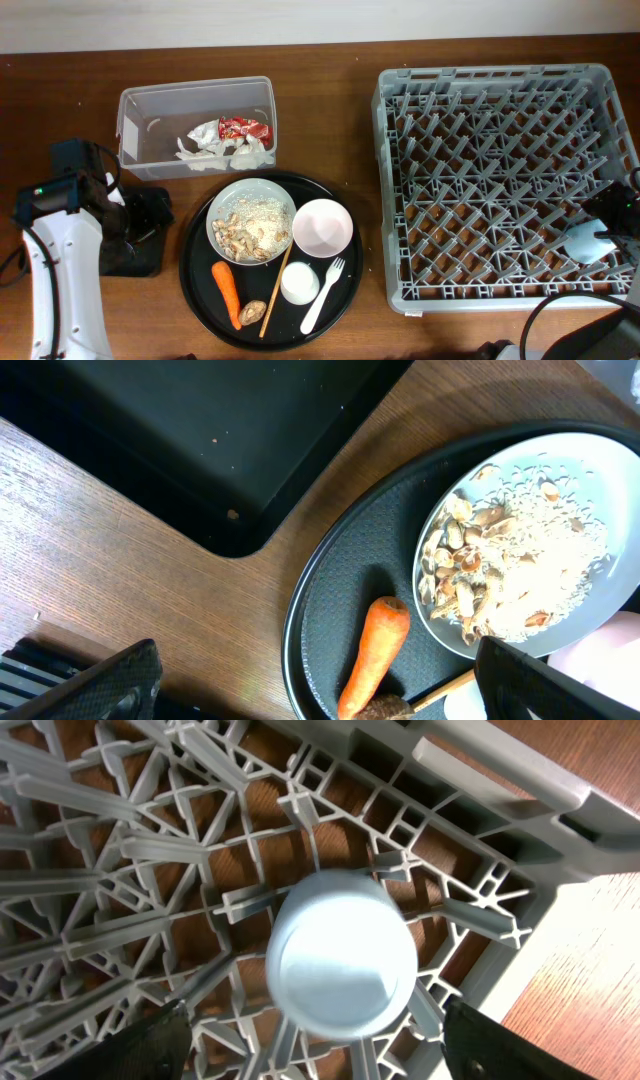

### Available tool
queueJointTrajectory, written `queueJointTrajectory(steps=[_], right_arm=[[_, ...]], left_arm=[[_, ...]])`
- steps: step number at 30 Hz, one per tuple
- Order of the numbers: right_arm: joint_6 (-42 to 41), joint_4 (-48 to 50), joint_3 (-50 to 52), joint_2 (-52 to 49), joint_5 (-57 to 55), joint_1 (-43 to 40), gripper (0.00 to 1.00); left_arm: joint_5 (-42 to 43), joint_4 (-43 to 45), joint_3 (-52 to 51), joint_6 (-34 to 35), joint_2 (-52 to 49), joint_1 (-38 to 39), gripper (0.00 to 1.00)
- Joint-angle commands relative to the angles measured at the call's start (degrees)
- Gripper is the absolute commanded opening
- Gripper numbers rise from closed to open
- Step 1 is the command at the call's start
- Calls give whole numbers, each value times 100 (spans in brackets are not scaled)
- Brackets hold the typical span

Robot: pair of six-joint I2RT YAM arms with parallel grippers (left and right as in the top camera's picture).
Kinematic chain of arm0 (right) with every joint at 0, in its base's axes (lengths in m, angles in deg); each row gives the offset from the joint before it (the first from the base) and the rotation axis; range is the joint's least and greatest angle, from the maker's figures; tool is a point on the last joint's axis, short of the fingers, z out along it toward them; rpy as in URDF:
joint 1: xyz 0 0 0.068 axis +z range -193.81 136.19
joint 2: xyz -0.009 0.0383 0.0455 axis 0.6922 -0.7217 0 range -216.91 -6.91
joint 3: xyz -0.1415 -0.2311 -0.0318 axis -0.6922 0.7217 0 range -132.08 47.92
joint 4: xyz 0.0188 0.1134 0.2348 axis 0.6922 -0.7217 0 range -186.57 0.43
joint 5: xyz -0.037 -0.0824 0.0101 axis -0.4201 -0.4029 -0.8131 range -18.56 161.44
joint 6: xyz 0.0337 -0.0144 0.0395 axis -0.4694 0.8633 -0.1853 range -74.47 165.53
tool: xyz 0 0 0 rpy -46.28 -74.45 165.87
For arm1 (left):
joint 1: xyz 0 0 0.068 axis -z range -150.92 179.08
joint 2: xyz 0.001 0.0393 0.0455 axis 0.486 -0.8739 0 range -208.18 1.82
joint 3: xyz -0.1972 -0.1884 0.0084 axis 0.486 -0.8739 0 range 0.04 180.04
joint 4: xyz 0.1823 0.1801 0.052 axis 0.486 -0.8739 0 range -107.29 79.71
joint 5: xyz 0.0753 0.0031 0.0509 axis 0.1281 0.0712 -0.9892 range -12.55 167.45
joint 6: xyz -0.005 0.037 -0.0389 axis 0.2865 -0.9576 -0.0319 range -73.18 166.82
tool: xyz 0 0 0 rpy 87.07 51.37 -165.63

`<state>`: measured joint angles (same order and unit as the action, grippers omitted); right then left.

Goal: Sort waste into correct bins and load items into the dishwasher rack
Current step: 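Place the blue cup upside down in the rack's right side, then reach the right gripper to the white cup and grasp it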

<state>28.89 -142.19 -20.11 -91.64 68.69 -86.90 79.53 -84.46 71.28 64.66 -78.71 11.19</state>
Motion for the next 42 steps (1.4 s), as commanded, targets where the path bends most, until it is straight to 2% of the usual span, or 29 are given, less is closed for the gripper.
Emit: queueJointTrajectory(steps=[1,3,5,9,12,18,21,27,31,33,38,42], right_arm=[[-24,-46,22,-2,444,-4,85],[579,-50,-50,24,1753,31,85],[1331,-227,-273,195,2865,538,85],[1950,-645,-358,651,2907,2363,86],[1982,-767,-356,654,2896,4382,87],[1526,-540,-356,330,2181,7563,88],[1255,-245,-356,-87,1655,8555,90],[1117,358,-356,-1043,1250,9589,90],[669,640,-356,-1532,721,10056,90],[400,706,-356,-1692,584,10131,84],[328,706,-356,-1690,501,10131,64],[114,542,-629,-1510,501,10115,64]], left_arm=[[-42,-4,-13,59,-11,-39,99],[-39,-4,-13,57,-11,-39,99],[-39,-4,-13,57,-11,-39,99],[-39,-2,-13,57,-11,-39,99],[-39,-2,-13,57,-11,-39,99],[-39,0,-13,57,-11,-39,99],[-39,-4,-13,57,-11,-39,99],[-39,-2,-13,57,-11,-39,99],[-39,0,-13,57,-11,-39,99],[-39,0,-13,57,-11,-39,99],[-42,0,-13,57,-11,-39,99],[-39,-2,-13,57,-11,-39,99]])
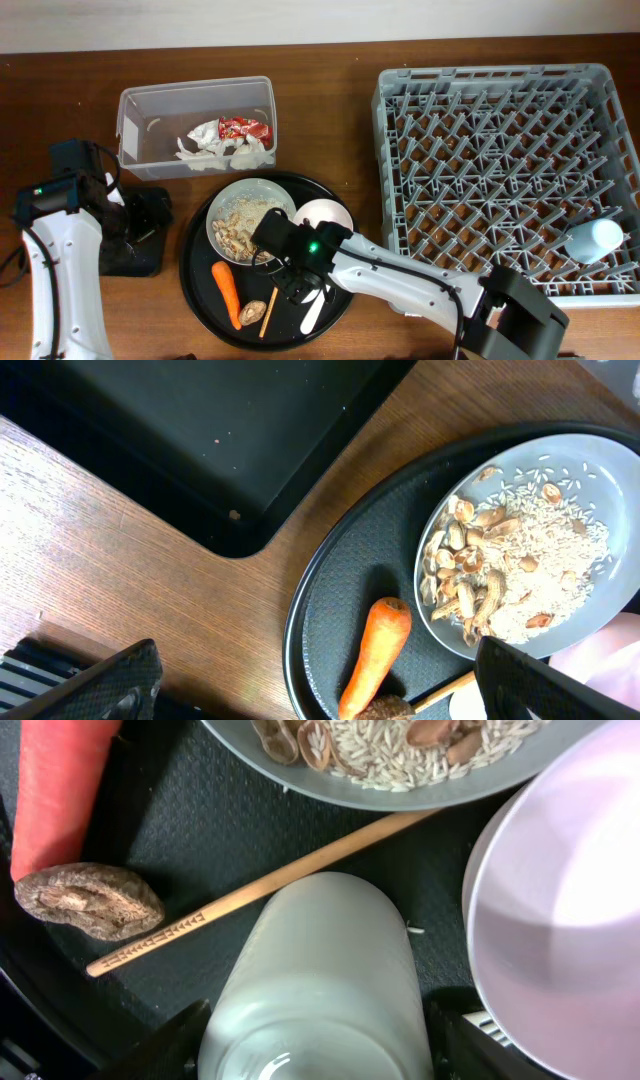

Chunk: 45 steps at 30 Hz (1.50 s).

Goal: Sort waste into correct bins and load items into the dishwasher rack
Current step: 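Reach the right gripper to the white cup and grasp it, then place the white cup in the rack's right side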

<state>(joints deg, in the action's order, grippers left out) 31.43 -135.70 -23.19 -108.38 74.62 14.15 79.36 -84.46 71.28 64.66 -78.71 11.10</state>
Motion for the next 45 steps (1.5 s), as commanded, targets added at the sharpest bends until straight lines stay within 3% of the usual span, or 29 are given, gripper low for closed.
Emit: queueJointTrajectory(steps=[1,4,8,15,17,23,27,35,36,38,41,45], right_arm=[[-120,-258,-538,291,-92,-20,64],[-118,-927,-1388,734,-96,-365,64],[57,-1869,-2400,1235,-671,-1694,64],[341,-2100,-2557,1432,-841,-5440,63],[337,-1937,-2557,1421,-841,-6867,63],[332,-1556,-2555,984,-841,-9119,63],[308,-1364,-2555,358,-844,-9571,63],[310,-994,-2555,-758,-986,-9630,64],[310,-990,-2555,-782,-984,-9628,73],[313,-986,-2555,-780,-793,-9628,100],[317,-1113,-2557,-575,-249,-9610,100],[1097,-1453,-2557,472,1032,-8974,95]], left_arm=[[-24,-2,-13,57,-11,-31,99],[-22,-2,-13,57,-11,-31,99],[-24,-2,-13,57,-11,-31,99],[-24,0,-13,57,-11,-31,99],[-24,0,-13,57,-11,-31,99],[-24,-4,-13,57,-11,-31,99],[-22,-9,-13,57,-11,-31,99],[-20,-26,-13,57,-11,-31,99],[-22,-28,-13,57,-11,-31,99],[-22,-24,-13,57,-11,-31,99],[-24,-24,-13,57,-11,-31,99],[-22,4,-13,57,-11,-31,99]])
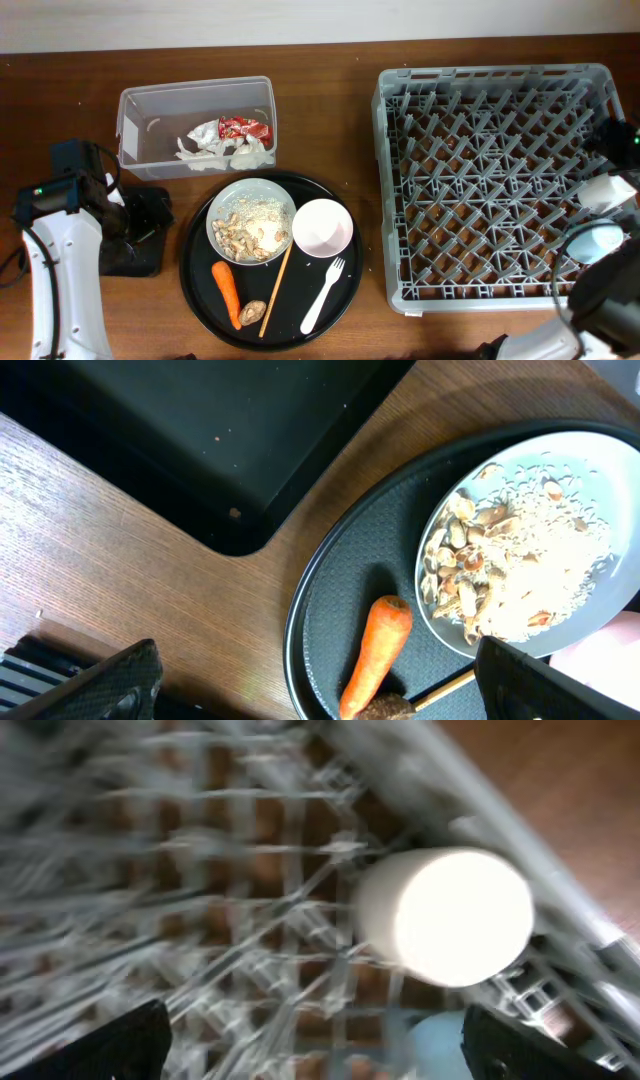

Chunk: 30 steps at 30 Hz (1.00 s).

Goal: Sort waste into correct bins and load items into the dishwasher rack
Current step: 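Place the white cup in the rack's right side, then grasp the white bowl with the right gripper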

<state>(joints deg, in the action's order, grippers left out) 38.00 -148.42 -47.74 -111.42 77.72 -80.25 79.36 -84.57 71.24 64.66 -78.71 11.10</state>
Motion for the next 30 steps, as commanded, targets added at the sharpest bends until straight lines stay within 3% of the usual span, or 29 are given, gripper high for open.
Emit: queueJointTrajectory(steps=[1,5,12,17,24,26,27,28,30], right_arm=[[560,-302,-103,931,748,710,96],[1158,-1067,-101,1287,815,2559,95],[1161,-1381,-63,664,527,5587,95],[1108,-1145,278,-190,525,6450,93],[855,348,1574,-660,511,6760,81],[855,632,1875,-660,509,6832,75],[855,706,1971,-660,509,6876,67],[846,730,1985,-660,509,6889,52],[728,774,1985,-660,507,6907,29]], left_arm=[[-22,15,-9,57,-11,-31,100],[-22,11,-9,57,-11,-31,99],[-22,4,-9,57,-11,-31,99],[-22,4,-9,57,-11,-31,99],[-22,4,-9,57,-11,-31,99],[-22,7,-9,57,-11,-31,99],[-22,7,-9,57,-11,-31,99],[-22,7,-9,57,-11,-31,99],[-22,4,-9,57,-11,-31,99]])
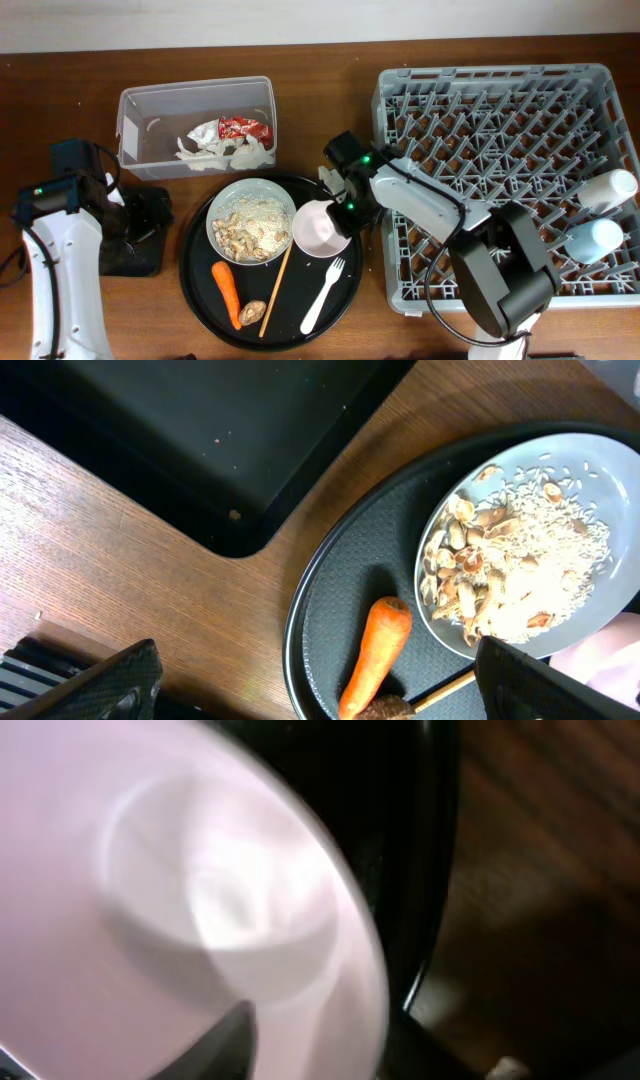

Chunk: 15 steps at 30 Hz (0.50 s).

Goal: Sort waste into correct bins and load items into the dishwasher rack
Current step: 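Grasp the white bowl with the right gripper, then place the white bowl tilted in the rack's back right corner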

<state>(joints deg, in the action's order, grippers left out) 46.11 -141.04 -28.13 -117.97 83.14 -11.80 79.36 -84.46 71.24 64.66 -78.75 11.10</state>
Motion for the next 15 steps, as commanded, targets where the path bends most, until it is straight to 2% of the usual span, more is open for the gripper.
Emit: queueJointTrajectory(steps=[1,5,9,11,14,15], right_arm=[[-109,31,24,2,-35,59,18],[-199,-549,-599,264,-470,59,4],[-422,-1305,-1799,863,-1751,42,4],[-428,-1392,-2264,1255,-2865,-63,4],[-463,-1139,-2470,1764,-5921,-588,4],[-697,-992,-2470,1788,-6749,-787,4]], left_arm=[[-22,-7,-9,57,-7,-31,99],[-22,-7,-9,57,-7,-31,99],[-22,-7,-9,57,-7,-31,99],[-24,-4,-9,57,-7,-31,100],[-22,0,-9,57,-7,-31,99],[-22,2,-9,57,-7,-31,99]])
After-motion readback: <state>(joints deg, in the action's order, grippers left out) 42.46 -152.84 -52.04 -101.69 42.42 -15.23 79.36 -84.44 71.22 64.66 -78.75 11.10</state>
